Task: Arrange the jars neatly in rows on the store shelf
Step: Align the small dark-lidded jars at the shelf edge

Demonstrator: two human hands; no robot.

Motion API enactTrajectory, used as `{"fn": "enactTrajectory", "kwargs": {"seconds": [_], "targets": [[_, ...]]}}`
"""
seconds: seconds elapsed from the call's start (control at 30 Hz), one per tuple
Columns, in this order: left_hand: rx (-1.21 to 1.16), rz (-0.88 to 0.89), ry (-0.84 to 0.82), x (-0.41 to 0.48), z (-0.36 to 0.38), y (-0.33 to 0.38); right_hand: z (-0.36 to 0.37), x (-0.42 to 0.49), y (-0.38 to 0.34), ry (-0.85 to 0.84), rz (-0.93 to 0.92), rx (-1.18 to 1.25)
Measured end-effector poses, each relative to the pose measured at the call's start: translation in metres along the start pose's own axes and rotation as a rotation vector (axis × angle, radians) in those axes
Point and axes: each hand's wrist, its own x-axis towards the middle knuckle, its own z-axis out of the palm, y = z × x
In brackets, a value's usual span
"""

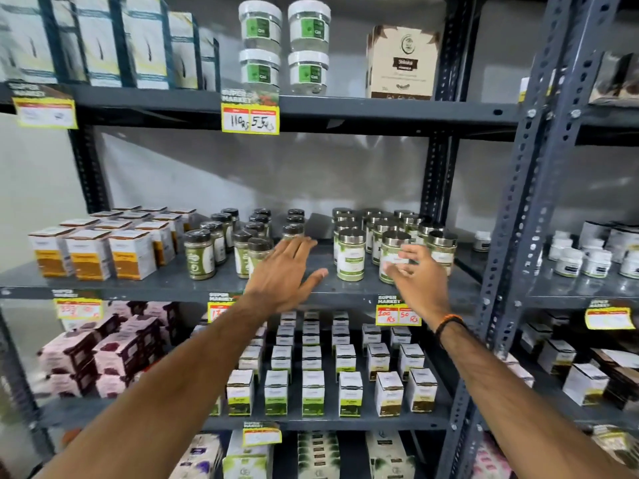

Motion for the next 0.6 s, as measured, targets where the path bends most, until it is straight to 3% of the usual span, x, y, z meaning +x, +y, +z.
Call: {"fn": "enactTrajectory", "kwargs": {"seconds": [0.13,0.27,0.43,0.6], "targets": [[0.010,-0.030,0.135,-0.022,-0.041,-0.043,0.064,-0.011,-0.043,-0.118,-0.013,0.115],[0.024,-0.178,0.151,-0.056,-0.059,-0.099,0.129,-0.020,-0.072,-0.198,-0.006,0.206],[0.077,-0.367,0.020,-0.092,-0.052,-0.159,0.190,-0.022,-0.081,-0.239,-0.003,0.187],[0.060,-0.444,-0.107,-0.100,-0.023,-0.195,0.224,-0.017,-0.077,-0.298,0.020,0.140]]}}
